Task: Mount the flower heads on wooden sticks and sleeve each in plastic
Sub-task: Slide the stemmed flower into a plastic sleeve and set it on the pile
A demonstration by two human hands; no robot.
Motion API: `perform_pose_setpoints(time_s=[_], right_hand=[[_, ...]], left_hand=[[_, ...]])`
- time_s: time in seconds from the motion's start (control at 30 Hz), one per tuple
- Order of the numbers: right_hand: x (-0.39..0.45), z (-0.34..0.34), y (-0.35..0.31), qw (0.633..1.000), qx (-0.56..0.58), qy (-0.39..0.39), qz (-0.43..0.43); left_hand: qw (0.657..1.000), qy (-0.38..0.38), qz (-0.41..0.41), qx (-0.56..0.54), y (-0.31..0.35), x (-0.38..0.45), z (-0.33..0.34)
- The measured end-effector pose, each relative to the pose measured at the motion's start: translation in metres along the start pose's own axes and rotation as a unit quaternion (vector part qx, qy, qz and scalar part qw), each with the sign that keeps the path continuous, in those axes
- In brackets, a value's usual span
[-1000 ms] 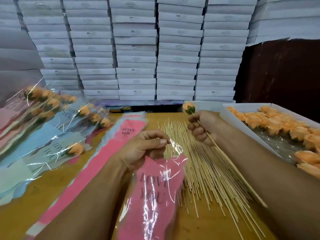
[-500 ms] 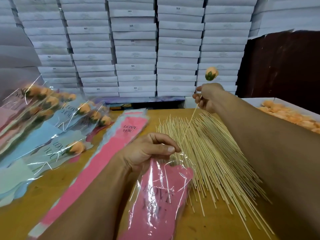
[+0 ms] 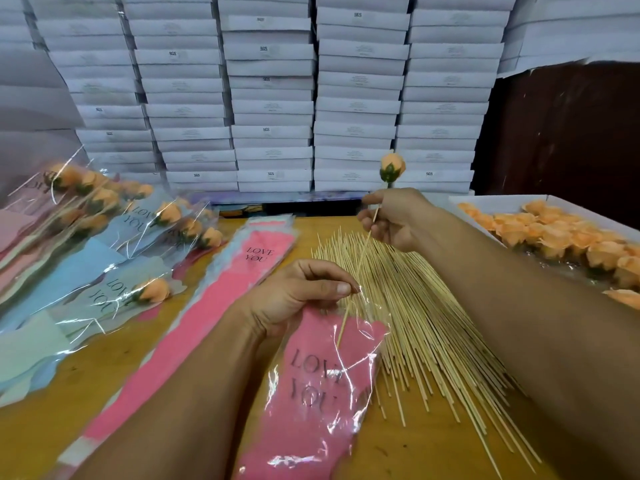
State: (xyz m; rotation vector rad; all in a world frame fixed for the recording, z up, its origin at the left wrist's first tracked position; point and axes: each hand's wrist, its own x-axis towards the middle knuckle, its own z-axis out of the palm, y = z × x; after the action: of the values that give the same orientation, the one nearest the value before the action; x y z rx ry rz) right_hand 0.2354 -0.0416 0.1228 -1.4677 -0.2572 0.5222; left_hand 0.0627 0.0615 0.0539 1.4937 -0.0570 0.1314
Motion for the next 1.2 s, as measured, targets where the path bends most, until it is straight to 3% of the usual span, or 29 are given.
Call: perform_pose_setpoints(time_s=[0.17, 0.37, 0.6, 0.77, 0.9, 1.2], right_hand=[[-0.033, 0.0, 0.017, 0.996, 0.015, -0.087, 0.017], [-0.052, -0.004, 0.046, 0.983, -0.093, -0.158, 0.009], [-0.059, -0.008, 0.059, 0.971, -0.006, -0.238, 0.014], [-0.052, -0.024, 0.056, 0.986, -0.019, -0.165, -0.024], [-0.051, -0.03, 0.054, 0.973, 0.101, -0.193, -0.082], [-0.056, -0.028, 0.056, 0.978, 0.052, -0.186, -0.079]], left_hand=[[0.999, 0.017, 0.015, -0.025, -0.001, 0.001, -0.001], [0.999, 0.017, 0.016, -0.047, -0.002, 0.003, -0.005], [0.994, 0.051, 0.026, -0.089, -0.003, 0.006, -0.005], [0.996, 0.022, 0.004, -0.082, -0.002, 0.005, -0.005], [0.999, -0.036, -0.013, -0.032, -0.003, 0.004, 0.0], [0.998, -0.017, -0.003, -0.06, -0.002, 0.005, 0.006]])
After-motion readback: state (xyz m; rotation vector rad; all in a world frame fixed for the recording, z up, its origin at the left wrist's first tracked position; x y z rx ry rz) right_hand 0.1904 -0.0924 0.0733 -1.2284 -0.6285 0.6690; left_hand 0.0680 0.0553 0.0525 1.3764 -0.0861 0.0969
